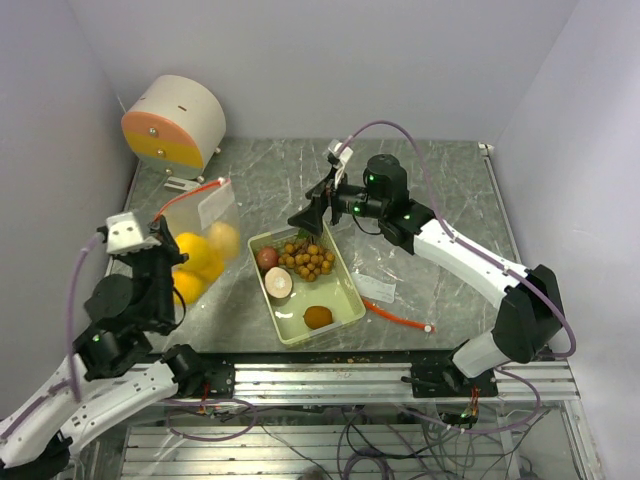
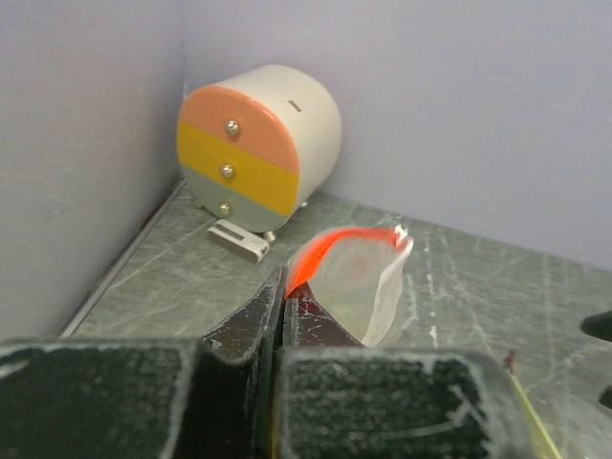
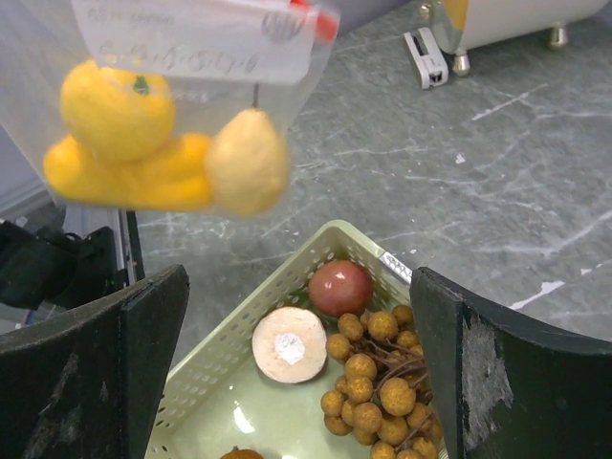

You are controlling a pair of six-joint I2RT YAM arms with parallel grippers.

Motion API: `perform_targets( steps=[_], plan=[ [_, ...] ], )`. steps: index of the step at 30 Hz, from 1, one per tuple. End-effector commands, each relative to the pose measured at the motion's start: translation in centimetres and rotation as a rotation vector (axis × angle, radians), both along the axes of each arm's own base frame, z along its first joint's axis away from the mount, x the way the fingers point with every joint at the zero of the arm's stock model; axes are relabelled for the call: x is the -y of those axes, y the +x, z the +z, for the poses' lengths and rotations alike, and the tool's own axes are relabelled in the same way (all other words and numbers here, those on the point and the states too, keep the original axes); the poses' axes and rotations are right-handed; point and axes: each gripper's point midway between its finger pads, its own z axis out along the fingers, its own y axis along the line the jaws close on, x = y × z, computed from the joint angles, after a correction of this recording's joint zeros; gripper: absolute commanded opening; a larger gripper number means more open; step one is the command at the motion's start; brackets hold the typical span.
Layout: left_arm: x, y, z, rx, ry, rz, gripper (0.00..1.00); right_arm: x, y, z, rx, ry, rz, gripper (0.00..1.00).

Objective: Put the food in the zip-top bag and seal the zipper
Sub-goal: Place the zipper food storage bag at the corner of the board.

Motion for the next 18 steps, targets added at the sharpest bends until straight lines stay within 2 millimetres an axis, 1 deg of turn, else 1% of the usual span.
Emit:
perform_targets(
  steps=[1,3,4,6,9,10,11,12,13,15,16,17,18],
  plan=[
    [-1.3,0.6,0.6,0.028,-0.043,0.166,0.07,0.2,1.2,-1.0,-0.042,-0.002,-0.08,1.0],
    [-1.6,0.8,-0.3,0.021,-0.052,0.214,0.07,0.1,1.3,-1.4,-0.052,0.002,-0.083,1.0],
    [-1.5,0.9,-1.4,0.007,-0.054,0.231,0.08,0.1,1.2,-1.6,-0.056,0.004,-0.079,1.0],
    [-1.2,1.1,-3.5,-0.034,-0.035,0.236,0.2,0.1,1.0,-2.1,-0.065,0.005,-0.072,1.0],
    [-1.5,0.9,-6.7,-0.106,-0.016,0.266,0.18,0.3,0.6,-3.1,-0.072,-0.01,-0.066,1.0],
    [-1.7,0.8,-7.4,-0.118,-0.024,0.278,0.17,0.5,0.6,-3.5,-0.075,-0.016,-0.072,1.0],
    [-1.8,0.6,-7.8,-0.125,-0.04,0.275,0.2,0.6,0.5,-3.9,-0.079,-0.022,-0.073,1.0],
    [-1.6,0.5,-8.1,-0.126,-0.065,0.255,0.28,0.6,0.4,-4.1,-0.082,-0.028,-0.072,1.0],
    [-1.4,0.5,-8.5,-0.129,-0.087,0.231,0.41,0.7,0.4,-4.4,-0.088,-0.033,-0.071,1.0],
    [-0.8,0.4,-9.2,-0.14,-0.137,0.182,0.5,0.6,0.1,-4.7,-0.094,-0.035,-0.061,0.99],
    [-0.8,0.2,-9.4,-0.143,-0.162,0.168,0.56,0.7,0.0,-4.8,-0.098,-0.035,-0.06,0.99],
    [-0.9,0.0,-9.5,-0.144,-0.176,0.16,0.64,0.7,-0.1,-4.9,-0.101,-0.035,-0.061,0.99],
    [-1.0,-0.2,-9.3,-0.141,-0.184,0.151,0.76,0.8,-0.1,-5.0,-0.106,-0.038,-0.063,0.99]
  ],
)
